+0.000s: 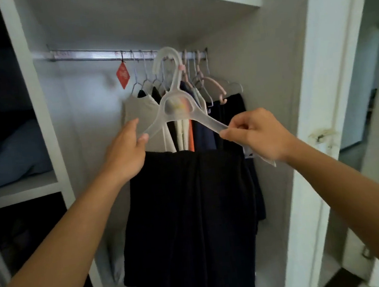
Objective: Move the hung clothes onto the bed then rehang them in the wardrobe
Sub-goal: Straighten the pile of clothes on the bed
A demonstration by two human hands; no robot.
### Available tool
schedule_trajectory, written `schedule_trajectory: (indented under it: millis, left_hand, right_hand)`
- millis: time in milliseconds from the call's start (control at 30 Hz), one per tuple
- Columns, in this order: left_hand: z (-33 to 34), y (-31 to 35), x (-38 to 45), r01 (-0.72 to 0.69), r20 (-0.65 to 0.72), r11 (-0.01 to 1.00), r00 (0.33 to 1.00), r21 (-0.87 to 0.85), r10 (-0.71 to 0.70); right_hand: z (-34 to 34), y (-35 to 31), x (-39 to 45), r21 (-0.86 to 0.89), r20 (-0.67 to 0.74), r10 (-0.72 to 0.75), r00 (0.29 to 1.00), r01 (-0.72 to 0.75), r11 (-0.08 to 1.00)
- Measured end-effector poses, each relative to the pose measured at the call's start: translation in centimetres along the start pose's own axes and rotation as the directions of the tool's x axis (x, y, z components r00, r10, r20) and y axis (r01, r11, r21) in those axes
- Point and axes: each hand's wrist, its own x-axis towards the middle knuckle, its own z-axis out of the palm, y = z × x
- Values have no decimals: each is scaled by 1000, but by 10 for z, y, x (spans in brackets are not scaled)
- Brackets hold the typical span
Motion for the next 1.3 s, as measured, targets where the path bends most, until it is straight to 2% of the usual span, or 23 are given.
schedule_trajectory:
  millis: [100,200,333,467,700,867,1033,1133,1300]
  left_hand:
    - [18,19,-15,-7,67,997,998,-71,12]
    - [33,47,-32,-82,114,992,989,-97,93]
    - [53,97,-56,-154,180,974,966,-166,183]
    - [75,159,-98,-116,230,919,949,-377,215]
    - [103,265,-177,-15,358,817,894,-576,269]
    - [126,335,-236,24,396,750,861,-660,320]
    - [157,399,-294,55,420,680,822,-731,385]
    - [177,431,-320,79,481,643,734,-762,479]
    - [201,485,-354,60,515,571,516,-818,684]
  right_hand:
    - [-24,10,-35,25,-16,22,1000,-22,999]
    - [-53,24,-72,13,-51,48,998,-47,999]
    - [-106,39,-132,-99,-20,103,994,-105,990]
    - [-158,52,-201,-271,-97,188,977,-207,940]
    - [-237,52,-317,-292,-273,343,899,-417,861]
    - [-289,44,-395,-209,-438,454,776,-579,788]
    - [-328,33,-472,-114,-582,539,609,-717,688]
    - [-344,23,-517,-66,-646,578,499,-791,609]
    - [-365,-4,-583,-19,-759,565,323,-879,477]
